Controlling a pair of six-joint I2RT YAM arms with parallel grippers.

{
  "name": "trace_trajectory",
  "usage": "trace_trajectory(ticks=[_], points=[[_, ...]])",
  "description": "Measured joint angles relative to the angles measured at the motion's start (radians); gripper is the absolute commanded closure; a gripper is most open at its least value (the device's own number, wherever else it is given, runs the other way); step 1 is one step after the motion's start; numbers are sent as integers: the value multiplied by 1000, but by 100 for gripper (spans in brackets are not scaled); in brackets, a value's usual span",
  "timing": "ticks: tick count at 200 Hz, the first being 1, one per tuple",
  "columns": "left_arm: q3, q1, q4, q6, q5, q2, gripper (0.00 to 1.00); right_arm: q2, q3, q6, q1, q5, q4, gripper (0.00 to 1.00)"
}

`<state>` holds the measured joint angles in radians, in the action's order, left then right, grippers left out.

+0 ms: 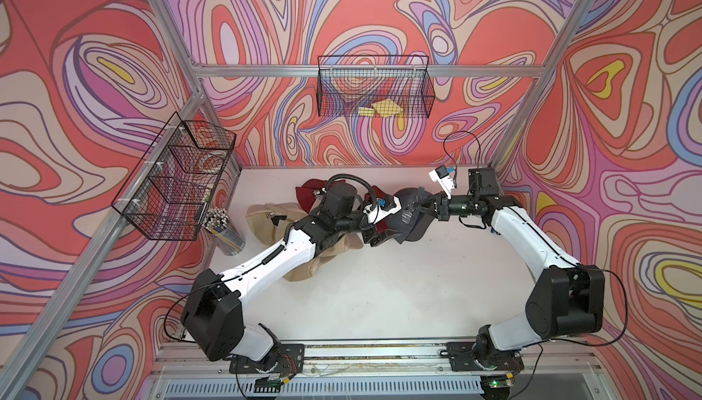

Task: Open the adjustable buckle of the baseball cap
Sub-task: Pick up the baseball cap from the center of the board.

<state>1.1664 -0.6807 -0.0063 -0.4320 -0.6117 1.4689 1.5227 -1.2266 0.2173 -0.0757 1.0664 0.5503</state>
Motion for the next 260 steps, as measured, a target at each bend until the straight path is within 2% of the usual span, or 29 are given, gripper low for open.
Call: trace_trajectory(ticks=[62, 141, 260], points=[[18, 0, -53, -89, 14, 40, 21, -13, 40, 59, -66, -45, 34, 100], [35, 0, -53, -97, 78, 99, 20, -102, 133, 90, -90, -66, 18, 100], [90, 0, -68, -135, -14, 167, 27, -176, 231, 104, -104, -63, -76, 100]])
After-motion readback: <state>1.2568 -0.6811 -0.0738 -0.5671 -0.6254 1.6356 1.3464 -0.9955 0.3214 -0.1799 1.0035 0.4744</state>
